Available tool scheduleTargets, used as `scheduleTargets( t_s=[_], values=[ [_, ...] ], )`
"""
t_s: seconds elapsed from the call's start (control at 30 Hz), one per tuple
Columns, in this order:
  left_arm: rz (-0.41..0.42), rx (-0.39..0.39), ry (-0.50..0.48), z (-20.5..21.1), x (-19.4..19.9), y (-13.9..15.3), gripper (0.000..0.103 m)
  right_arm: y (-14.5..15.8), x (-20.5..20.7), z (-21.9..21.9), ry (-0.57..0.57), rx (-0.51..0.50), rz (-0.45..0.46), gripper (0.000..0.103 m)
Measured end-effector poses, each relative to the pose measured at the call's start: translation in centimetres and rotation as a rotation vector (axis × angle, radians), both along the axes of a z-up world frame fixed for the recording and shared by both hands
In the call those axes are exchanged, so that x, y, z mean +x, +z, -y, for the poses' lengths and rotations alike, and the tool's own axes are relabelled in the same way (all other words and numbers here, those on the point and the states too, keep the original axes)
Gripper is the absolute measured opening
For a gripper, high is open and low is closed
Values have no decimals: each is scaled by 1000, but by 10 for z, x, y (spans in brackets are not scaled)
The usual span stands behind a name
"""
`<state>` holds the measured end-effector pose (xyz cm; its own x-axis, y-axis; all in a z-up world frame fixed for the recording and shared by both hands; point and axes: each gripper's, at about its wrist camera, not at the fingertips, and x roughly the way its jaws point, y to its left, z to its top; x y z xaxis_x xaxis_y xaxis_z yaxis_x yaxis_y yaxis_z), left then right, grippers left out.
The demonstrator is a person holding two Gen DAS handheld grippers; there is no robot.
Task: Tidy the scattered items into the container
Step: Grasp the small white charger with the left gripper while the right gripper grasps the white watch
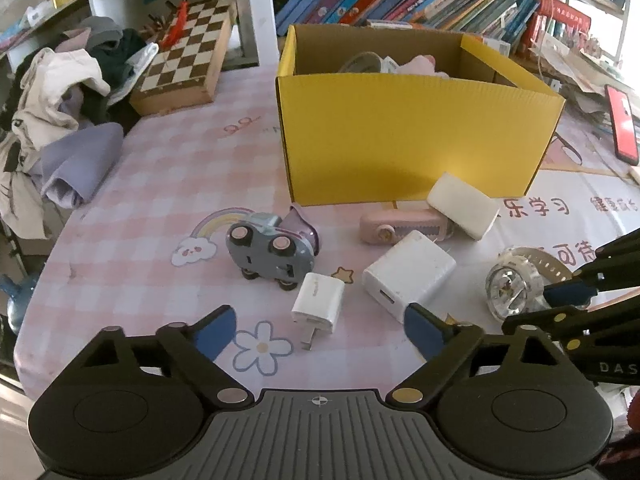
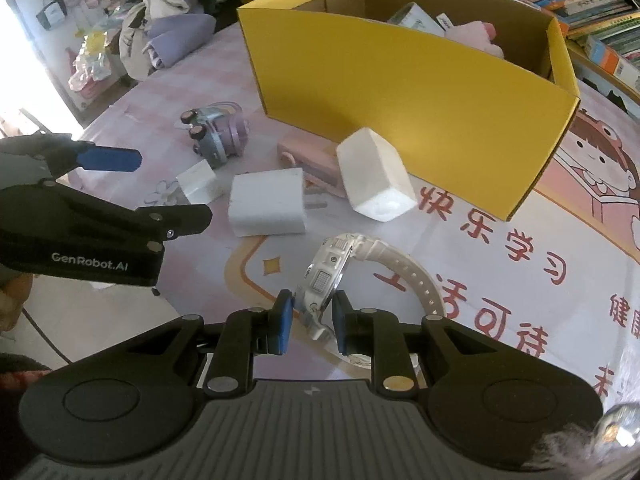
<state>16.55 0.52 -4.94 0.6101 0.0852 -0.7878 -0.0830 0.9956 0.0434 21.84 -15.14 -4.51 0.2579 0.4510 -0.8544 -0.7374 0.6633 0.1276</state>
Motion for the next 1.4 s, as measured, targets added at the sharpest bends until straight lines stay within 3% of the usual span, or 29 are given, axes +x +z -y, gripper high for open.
scheduleTargets(
  t_s=[0.43,0.77,0.9,1.13,1.4],
  values=[
    [-29,-6,3,-8,14,-13,57,-2,4,2,1,-7,2,20],
    [-46,-32,4,-9,22,-21,45,-1,10,8,-12,-9,3,20],
    [-37,-40,4,-10,20,-20,28,-1,10,8,-8,-9,4,20],
    [-23,-82,5,-13,13,-15,26,1,8,10,-13,-3,12,20],
    [54,-75,-8,-11,-1,8,26,19,11,24,-66,64,35,20]
  ],
)
